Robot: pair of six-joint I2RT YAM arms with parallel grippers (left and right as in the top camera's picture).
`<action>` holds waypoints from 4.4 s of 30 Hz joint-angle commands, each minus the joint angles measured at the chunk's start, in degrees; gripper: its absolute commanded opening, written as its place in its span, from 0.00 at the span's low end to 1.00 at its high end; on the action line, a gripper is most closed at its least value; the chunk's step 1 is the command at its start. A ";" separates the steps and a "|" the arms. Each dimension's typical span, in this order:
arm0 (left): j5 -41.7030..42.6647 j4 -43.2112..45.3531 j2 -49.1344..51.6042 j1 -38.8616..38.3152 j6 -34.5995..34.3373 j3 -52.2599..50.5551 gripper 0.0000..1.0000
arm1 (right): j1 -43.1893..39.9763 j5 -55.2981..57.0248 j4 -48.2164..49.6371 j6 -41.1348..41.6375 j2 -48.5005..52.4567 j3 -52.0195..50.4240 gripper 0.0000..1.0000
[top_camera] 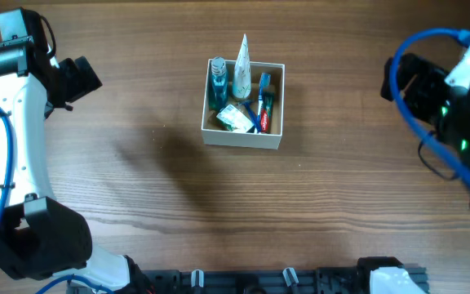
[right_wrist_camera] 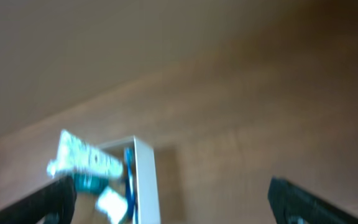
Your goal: Pack container
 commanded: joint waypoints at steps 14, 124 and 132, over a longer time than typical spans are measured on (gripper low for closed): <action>-0.13 0.02 0.20 0.15 -0.31 0.42 1.00 | -1.99 2.21 62.75 -20.52 -39.45 -69.16 1.00; 1.49 35.93 -27.63 -3.17 -4.90 -35.91 1.00 | -2.19 0.26 61.29 -20.72 -64.22 -92.50 1.00; 4.66 61.42 -46.99 -10.38 -4.90 -61.94 1.00 | -2.19 0.26 61.29 -20.70 -64.22 -92.50 1.00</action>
